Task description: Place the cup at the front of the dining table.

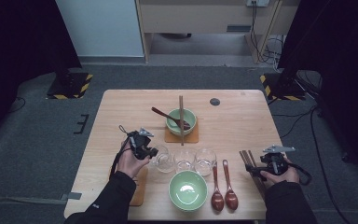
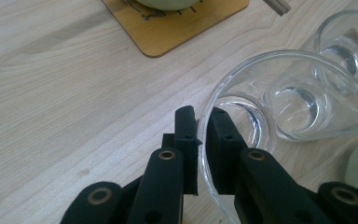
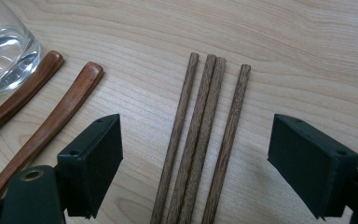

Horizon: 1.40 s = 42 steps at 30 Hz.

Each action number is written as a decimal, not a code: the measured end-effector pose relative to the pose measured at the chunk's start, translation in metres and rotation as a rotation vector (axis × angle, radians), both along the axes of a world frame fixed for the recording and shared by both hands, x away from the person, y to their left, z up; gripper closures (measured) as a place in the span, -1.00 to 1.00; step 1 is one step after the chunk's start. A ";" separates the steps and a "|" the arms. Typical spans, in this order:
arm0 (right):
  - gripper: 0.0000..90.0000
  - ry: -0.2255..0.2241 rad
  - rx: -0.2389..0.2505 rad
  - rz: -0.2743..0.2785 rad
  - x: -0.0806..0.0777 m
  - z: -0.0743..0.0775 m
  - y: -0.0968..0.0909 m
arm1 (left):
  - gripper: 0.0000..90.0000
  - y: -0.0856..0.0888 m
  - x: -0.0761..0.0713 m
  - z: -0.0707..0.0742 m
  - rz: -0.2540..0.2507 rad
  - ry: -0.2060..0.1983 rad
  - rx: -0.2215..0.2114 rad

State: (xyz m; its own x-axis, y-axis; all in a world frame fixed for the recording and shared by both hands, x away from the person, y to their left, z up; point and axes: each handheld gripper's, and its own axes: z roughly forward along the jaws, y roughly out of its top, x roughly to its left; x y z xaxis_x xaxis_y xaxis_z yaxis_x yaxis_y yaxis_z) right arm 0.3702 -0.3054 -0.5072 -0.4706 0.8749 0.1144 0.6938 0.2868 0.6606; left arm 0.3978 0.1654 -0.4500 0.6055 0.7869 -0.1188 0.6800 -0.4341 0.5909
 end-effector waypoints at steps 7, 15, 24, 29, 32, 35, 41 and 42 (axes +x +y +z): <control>-0.61 0.005 -0.001 0.000 0.000 -0.001 0.000 | 0.85 0.004 -0.002 0.008 0.007 -0.034 -0.004; -0.61 0.007 -0.003 0.001 0.000 -0.001 0.000 | 0.85 0.017 0.000 0.018 0.045 -0.064 -0.026; -0.61 0.009 -0.005 0.000 0.000 -0.002 0.000 | 0.85 0.026 0.000 0.027 0.097 -0.123 -0.066; -0.61 0.010 -0.005 -0.003 0.000 -0.002 0.000 | 0.85 0.030 0.002 0.028 0.117 -0.119 -0.072; -0.61 0.013 -0.008 -0.002 0.000 -0.002 0.000 | 0.85 0.031 0.004 0.027 0.122 -0.119 -0.067; -0.61 0.012 -0.010 0.000 0.000 -0.002 0.000 | 0.85 0.032 0.007 0.026 0.130 -0.123 -0.062; -0.61 0.013 -0.012 0.001 0.000 -0.003 0.000 | 0.85 0.034 0.014 0.022 0.150 -0.127 -0.054; -0.61 0.014 -0.012 0.000 0.000 -0.003 0.000 | 0.85 0.034 0.016 0.022 0.151 -0.125 -0.053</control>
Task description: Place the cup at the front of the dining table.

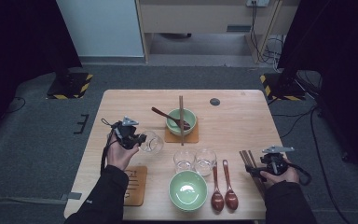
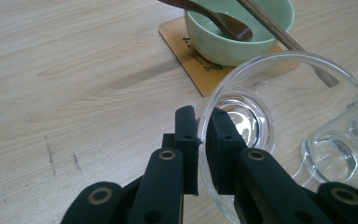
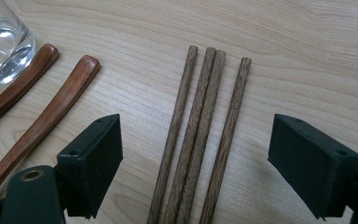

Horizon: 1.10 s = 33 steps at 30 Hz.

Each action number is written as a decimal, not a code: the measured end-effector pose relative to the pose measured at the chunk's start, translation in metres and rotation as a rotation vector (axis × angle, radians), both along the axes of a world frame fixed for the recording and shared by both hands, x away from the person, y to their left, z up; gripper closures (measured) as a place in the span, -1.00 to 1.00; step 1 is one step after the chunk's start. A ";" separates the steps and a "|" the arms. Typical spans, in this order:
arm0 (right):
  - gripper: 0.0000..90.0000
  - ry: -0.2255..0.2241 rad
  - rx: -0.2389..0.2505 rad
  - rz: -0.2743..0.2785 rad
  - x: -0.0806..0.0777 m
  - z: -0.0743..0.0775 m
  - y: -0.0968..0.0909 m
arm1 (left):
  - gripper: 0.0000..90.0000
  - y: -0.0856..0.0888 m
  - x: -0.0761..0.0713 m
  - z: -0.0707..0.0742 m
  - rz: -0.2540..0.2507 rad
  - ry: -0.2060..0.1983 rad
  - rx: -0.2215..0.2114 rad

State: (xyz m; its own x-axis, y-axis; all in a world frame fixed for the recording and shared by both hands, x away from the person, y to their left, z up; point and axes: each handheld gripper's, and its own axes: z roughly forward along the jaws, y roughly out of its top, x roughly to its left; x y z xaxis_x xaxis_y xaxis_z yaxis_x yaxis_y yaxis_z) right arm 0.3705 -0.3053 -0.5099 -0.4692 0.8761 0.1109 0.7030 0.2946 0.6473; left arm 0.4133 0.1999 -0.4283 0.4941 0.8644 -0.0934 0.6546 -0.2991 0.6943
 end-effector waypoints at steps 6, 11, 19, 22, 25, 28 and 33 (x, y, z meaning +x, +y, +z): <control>-0.61 0.000 0.002 -0.002 0.000 0.000 0.000 | 0.85 0.002 0.007 -0.003 0.009 0.011 0.000; -0.61 0.003 0.003 -0.005 0.000 -0.001 0.000 | 0.86 0.002 0.019 -0.007 0.021 0.018 0.007; -0.61 0.001 0.005 -0.004 0.000 0.000 -0.001 | 0.86 -0.002 0.031 -0.017 0.030 0.037 0.014; -0.61 0.002 0.007 -0.005 0.000 0.000 -0.001 | 0.86 -0.003 0.034 -0.020 0.034 0.046 0.019; -0.61 0.002 0.008 -0.005 0.000 0.000 0.000 | 0.86 -0.004 0.037 -0.024 0.039 0.054 0.028; -0.61 0.002 0.007 -0.005 0.000 0.000 -0.001 | 0.86 -0.004 0.041 -0.027 0.048 0.059 0.037; -0.61 0.003 0.009 -0.006 0.000 0.000 -0.001 | 0.86 -0.003 0.045 -0.031 0.056 0.067 0.048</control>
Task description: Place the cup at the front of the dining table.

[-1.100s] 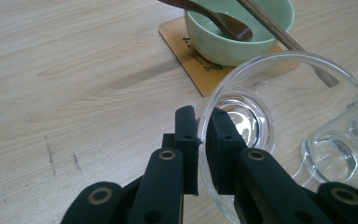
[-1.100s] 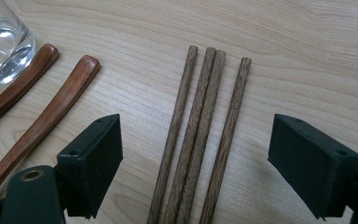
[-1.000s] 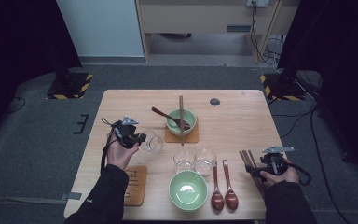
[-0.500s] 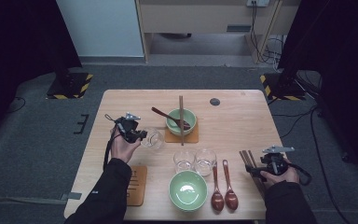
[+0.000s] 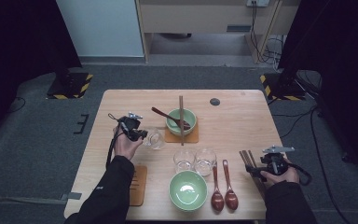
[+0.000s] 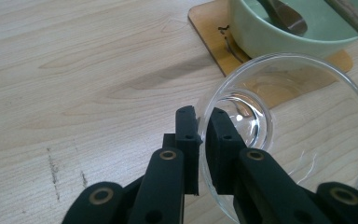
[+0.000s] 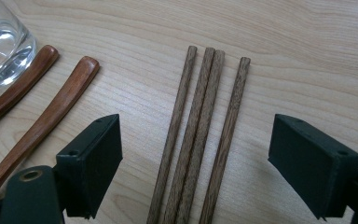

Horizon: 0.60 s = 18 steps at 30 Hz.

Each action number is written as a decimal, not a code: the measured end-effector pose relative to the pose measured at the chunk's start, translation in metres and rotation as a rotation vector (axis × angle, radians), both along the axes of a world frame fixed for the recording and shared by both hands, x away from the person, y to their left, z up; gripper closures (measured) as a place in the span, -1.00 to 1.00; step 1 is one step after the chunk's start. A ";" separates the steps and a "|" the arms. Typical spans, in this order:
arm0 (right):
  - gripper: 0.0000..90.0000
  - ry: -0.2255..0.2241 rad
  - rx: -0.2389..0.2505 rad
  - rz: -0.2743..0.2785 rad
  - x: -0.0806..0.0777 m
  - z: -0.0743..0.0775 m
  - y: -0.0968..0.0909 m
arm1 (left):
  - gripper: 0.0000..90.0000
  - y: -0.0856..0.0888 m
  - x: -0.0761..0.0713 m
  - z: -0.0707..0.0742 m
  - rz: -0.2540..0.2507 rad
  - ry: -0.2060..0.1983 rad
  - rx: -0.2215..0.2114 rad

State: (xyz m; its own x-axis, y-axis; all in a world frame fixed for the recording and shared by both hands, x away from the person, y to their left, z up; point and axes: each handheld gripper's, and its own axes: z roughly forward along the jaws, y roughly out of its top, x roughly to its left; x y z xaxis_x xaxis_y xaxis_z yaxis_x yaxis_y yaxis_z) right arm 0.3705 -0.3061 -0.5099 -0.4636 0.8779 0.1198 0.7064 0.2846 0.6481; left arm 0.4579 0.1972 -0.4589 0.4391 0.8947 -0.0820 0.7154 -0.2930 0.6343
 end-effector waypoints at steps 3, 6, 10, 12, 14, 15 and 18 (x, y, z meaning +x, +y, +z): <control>-0.61 0.000 -0.001 0.002 0.000 0.000 0.000 | 0.86 -0.001 0.002 -0.002 0.008 0.002 0.001; -0.61 0.000 0.003 0.000 0.000 0.000 0.000 | 0.86 -0.001 0.004 -0.004 0.013 0.007 -0.004; -0.61 0.000 0.006 -0.003 0.000 0.000 0.000 | 0.87 -0.001 0.007 -0.002 0.020 0.007 0.000; -0.61 0.000 0.004 -0.003 0.000 0.000 0.000 | 0.87 -0.001 0.008 -0.002 0.022 0.010 0.001; -0.61 0.000 0.004 -0.003 0.000 0.000 0.000 | 0.87 -0.001 0.009 -0.002 0.022 0.012 0.002; -0.61 0.000 0.005 -0.002 0.000 0.000 0.000 | 0.87 -0.002 0.010 -0.002 0.022 0.014 0.003; -0.62 -0.001 -0.001 0.003 0.000 0.000 0.000 | 0.87 -0.003 0.012 -0.002 0.022 0.015 0.006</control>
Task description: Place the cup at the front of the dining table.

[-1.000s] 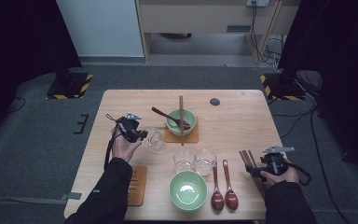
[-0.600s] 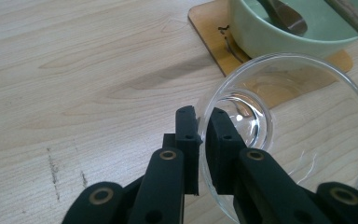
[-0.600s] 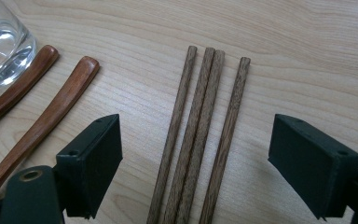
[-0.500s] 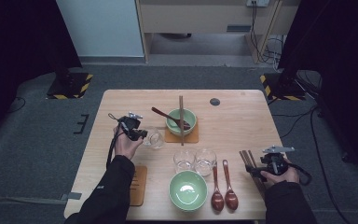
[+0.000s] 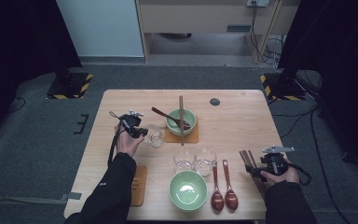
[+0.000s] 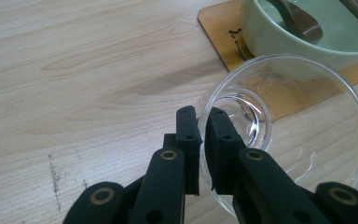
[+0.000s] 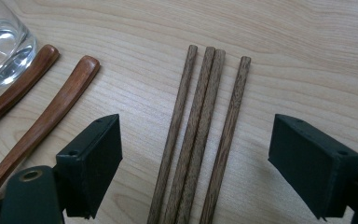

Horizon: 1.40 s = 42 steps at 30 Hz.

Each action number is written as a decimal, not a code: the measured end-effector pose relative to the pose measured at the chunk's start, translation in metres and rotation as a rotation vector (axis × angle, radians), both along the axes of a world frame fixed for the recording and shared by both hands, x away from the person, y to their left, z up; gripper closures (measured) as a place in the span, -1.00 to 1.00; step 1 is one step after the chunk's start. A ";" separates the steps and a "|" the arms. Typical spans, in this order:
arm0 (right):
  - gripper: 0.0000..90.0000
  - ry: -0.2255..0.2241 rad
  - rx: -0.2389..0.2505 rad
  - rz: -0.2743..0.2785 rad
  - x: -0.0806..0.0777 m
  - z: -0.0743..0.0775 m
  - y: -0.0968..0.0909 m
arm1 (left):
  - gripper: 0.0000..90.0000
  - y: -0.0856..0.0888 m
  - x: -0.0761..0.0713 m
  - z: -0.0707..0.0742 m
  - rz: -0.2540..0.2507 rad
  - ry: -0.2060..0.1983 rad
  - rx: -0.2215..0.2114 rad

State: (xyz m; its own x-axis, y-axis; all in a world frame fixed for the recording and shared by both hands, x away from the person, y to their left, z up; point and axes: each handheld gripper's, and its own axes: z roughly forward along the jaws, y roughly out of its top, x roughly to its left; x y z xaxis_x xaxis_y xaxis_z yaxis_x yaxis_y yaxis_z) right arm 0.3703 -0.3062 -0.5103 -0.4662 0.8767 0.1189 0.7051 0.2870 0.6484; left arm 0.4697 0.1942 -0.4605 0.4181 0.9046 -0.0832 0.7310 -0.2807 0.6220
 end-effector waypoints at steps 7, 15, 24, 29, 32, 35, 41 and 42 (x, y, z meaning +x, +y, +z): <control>-0.62 0.000 -0.001 -0.001 0.000 0.000 0.000 | 0.86 0.001 0.004 -0.001 0.016 0.013 -0.016; -0.62 0.002 -0.002 -0.001 0.000 0.000 0.001 | 0.86 0.001 0.006 -0.001 0.022 0.016 -0.016; -0.62 0.005 -0.001 0.000 0.000 0.000 0.001 | 0.84 -0.004 0.008 -0.002 0.031 -0.005 -0.003; -0.62 0.005 -0.001 0.000 0.000 0.000 0.001 | 0.82 -0.006 0.009 -0.003 0.034 -0.014 -0.010; -0.62 0.004 -0.001 0.000 0.000 0.000 0.001 | 0.78 -0.007 0.009 -0.006 0.033 -0.016 -0.016; -0.62 0.003 0.000 -0.001 0.000 0.000 0.001 | 0.68 -0.009 0.009 -0.011 0.033 -0.022 -0.029; -0.62 0.000 0.002 -0.005 0.000 0.001 0.000 | -0.11 -0.004 0.007 -0.014 0.049 -0.101 -0.061; -0.62 0.000 0.002 -0.005 0.000 0.001 0.000 | -0.20 -0.004 0.007 -0.013 0.049 -0.112 -0.071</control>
